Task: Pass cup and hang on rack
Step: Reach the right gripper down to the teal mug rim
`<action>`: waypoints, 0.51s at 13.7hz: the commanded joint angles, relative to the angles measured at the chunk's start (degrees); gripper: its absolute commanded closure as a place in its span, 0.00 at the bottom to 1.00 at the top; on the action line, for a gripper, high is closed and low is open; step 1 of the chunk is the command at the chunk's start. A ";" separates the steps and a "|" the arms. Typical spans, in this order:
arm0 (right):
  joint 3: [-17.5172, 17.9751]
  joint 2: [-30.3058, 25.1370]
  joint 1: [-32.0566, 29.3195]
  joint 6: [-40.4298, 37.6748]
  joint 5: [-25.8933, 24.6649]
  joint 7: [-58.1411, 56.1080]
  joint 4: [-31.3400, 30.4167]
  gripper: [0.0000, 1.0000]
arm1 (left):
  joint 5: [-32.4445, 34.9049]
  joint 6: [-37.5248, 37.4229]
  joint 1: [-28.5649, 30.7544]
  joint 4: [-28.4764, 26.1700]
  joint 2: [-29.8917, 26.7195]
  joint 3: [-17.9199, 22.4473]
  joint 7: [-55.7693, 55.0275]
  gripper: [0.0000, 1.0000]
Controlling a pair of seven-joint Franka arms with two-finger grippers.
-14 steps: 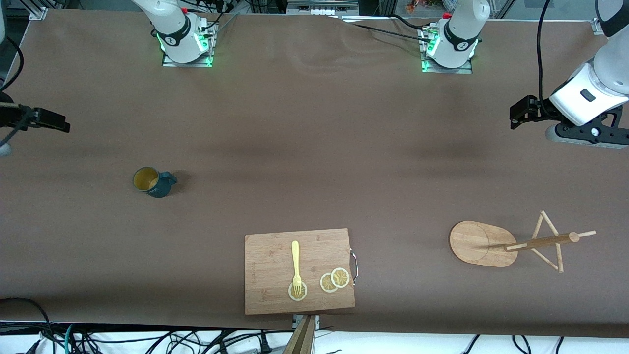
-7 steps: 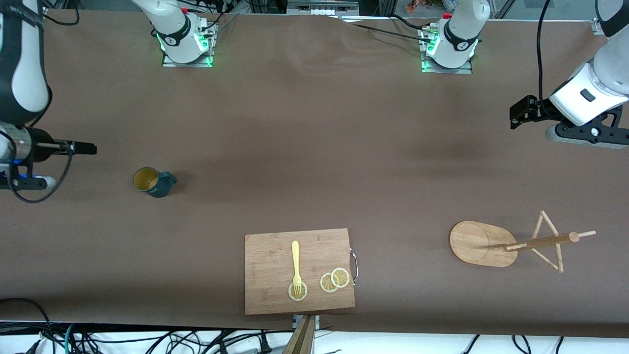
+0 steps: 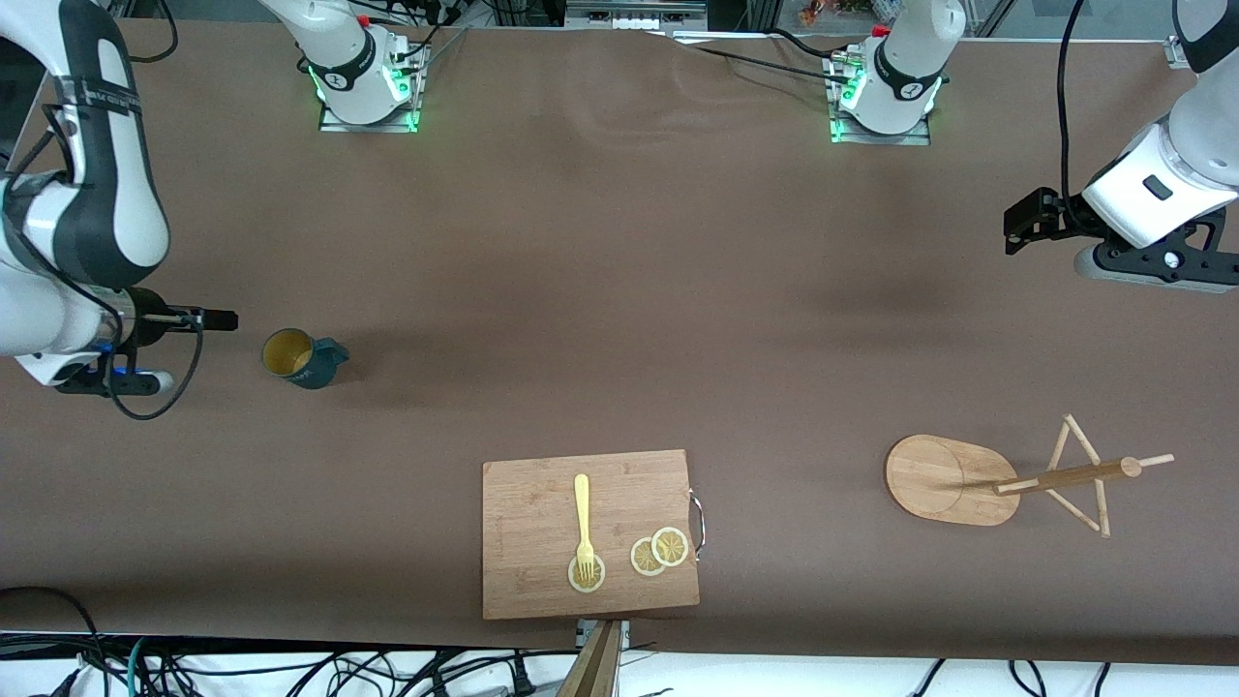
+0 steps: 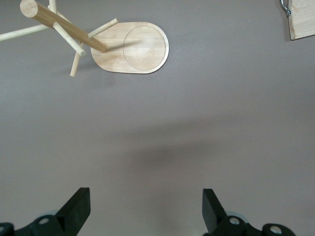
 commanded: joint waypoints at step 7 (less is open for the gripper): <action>0.56 -2.22 -0.38 21.68 0.81 -0.64 -15.08 0.00 | -1.37 -0.91 0.14 0.63 -0.18 0.07 -0.02 0.00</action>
